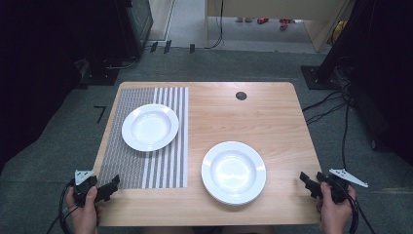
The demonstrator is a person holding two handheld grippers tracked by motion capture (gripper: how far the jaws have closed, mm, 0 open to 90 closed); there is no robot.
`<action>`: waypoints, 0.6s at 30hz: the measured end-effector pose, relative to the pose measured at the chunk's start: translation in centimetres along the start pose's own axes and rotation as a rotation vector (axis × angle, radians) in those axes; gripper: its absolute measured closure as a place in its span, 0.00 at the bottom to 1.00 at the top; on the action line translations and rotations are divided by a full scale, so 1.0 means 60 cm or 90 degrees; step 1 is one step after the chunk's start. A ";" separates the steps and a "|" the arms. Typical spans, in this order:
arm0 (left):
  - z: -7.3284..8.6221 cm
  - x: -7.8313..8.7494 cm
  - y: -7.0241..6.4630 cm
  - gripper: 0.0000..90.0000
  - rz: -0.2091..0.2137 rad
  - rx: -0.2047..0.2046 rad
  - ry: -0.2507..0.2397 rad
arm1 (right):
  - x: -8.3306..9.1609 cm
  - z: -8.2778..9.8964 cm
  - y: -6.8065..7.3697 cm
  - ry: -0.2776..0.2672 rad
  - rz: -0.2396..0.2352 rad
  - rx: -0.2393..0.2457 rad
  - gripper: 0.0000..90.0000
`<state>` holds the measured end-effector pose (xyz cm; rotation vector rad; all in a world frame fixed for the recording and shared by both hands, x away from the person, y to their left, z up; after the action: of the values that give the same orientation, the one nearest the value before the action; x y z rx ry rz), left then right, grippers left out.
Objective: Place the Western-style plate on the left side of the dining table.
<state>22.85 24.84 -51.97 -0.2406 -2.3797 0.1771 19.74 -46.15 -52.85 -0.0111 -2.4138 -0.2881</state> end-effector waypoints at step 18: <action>0.004 -0.008 -0.015 0.17 -0.046 -0.057 0.018 | -0.007 0.006 0.022 0.003 0.041 0.087 0.21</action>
<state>22.92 23.84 -52.26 -0.1984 -2.3673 0.0331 19.94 -44.78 -53.10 -0.0272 -2.4180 -0.0930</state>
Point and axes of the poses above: each handheld gripper's, and its own axes: x roughly backward along the jaws, z roughly out of its underside, y roughly to its left, the point moved 1 cm from there along -x, roughly forward along the jaws, and after that the axes turned 6 degrees about z, right-handed, at the moved point
